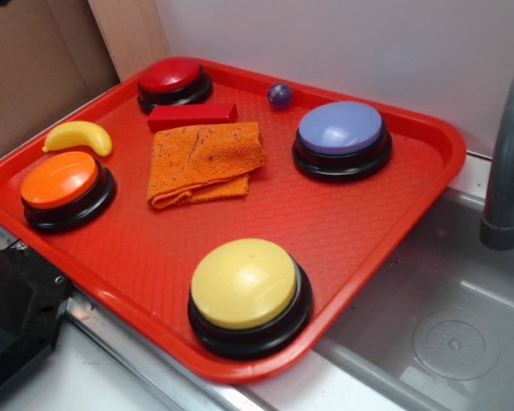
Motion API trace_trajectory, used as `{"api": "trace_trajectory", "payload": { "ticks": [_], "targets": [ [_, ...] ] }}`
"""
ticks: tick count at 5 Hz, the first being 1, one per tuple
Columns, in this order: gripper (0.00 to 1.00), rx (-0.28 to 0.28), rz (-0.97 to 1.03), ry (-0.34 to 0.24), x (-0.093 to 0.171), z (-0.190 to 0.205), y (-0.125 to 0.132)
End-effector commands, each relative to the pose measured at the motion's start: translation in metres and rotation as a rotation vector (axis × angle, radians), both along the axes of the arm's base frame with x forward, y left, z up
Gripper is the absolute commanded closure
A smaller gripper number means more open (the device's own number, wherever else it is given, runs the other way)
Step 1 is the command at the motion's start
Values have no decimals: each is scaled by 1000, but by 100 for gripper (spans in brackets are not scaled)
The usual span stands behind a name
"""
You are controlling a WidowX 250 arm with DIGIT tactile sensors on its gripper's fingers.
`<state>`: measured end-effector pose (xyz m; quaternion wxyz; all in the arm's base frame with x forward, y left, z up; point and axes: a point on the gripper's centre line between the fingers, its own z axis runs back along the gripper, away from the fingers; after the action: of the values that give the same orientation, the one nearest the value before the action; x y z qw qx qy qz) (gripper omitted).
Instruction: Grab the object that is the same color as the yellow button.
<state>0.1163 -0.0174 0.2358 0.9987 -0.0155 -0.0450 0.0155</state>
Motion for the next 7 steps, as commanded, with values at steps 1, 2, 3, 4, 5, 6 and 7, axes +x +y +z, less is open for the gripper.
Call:
{"api": "trace_trajectory", "payload": {
  "ticks": [1, 2, 3, 4, 5, 6, 7],
  "targets": [
    [0, 0, 0, 0, 0, 0, 0],
    [0, 9, 192, -40, 4, -16, 10],
    [0, -8, 417, -90, 15, -35, 29],
    [0, -10, 667, -130, 26, -56, 57],
    [0, -40, 919, -150, 43, -84, 85],
    [0, -62, 1065, -167, 53, -105, 100],
    [0, -8, 1171, -186, 66, -130, 120]
  ]
}}
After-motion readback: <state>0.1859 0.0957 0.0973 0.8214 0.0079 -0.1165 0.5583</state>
